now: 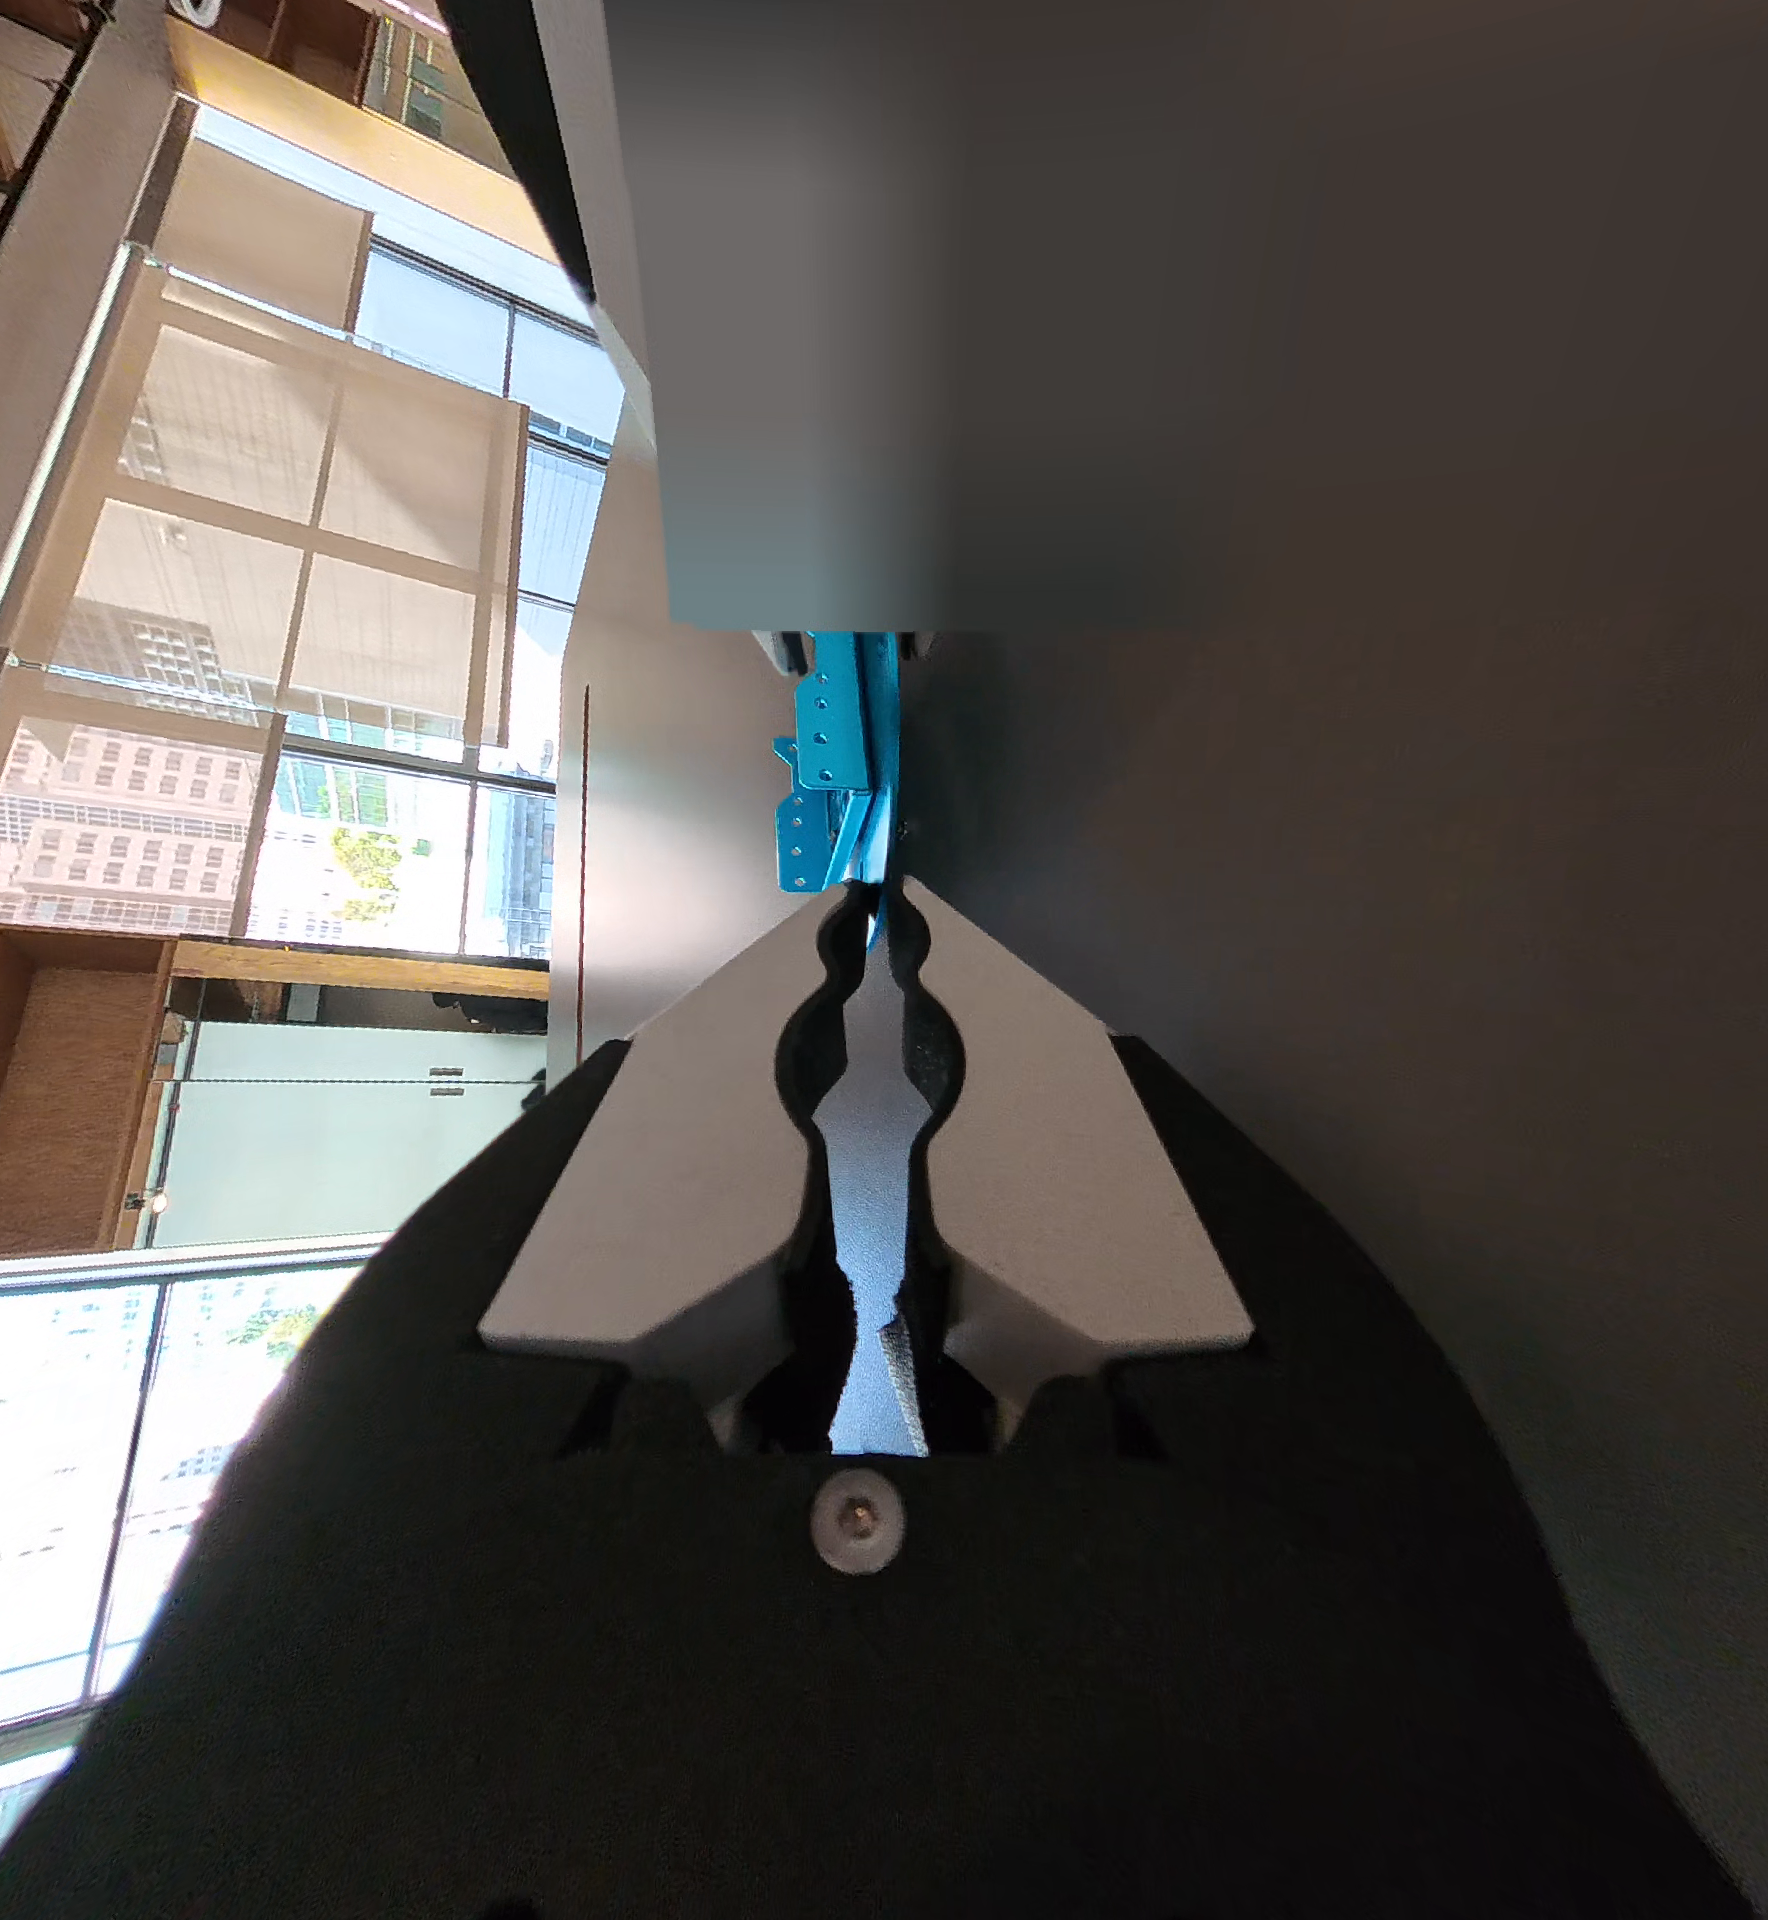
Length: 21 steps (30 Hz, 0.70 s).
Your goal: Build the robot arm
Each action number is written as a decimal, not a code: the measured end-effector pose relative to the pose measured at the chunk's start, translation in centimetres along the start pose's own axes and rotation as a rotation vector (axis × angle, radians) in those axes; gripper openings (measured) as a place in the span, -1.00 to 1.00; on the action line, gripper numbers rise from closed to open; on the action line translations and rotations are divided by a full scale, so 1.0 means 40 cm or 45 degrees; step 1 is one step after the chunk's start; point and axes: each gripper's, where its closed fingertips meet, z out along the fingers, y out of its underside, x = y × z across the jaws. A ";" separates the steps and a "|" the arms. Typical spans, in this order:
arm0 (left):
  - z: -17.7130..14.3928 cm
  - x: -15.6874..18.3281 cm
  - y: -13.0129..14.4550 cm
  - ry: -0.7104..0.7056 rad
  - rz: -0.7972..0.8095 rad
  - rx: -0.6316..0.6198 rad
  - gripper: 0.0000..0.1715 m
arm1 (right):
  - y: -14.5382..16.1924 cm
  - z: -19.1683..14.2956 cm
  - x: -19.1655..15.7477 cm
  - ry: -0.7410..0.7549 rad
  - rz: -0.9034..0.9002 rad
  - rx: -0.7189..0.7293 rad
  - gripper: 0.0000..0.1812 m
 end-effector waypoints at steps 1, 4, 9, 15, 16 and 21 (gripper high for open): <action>0.001 0.001 0.000 0.001 0.009 -0.004 -0.98 | 0.002 -0.002 -0.002 -0.005 -0.007 -0.004 -0.79; 0.001 0.003 0.003 -0.004 0.029 -0.019 -0.98 | 0.007 -0.007 -0.007 -0.017 -0.023 -0.019 -0.83; -0.003 -0.001 0.003 0.001 0.004 -0.013 -0.98 | 0.011 -0.014 -0.005 -0.004 -0.061 -0.024 -0.97; -0.006 -0.001 -0.007 0.007 -0.004 -0.002 -0.99 | 0.007 -0.014 -0.010 0.003 -0.091 -0.028 -0.97; -0.006 -0.001 -0.008 0.004 0.004 -0.002 -0.99 | 0.006 -0.015 -0.010 0.006 -0.092 -0.033 -0.97; -0.011 0.004 -0.017 -0.001 0.042 0.001 -0.99 | 0.000 -0.022 -0.018 -0.001 -0.112 -0.026 -0.97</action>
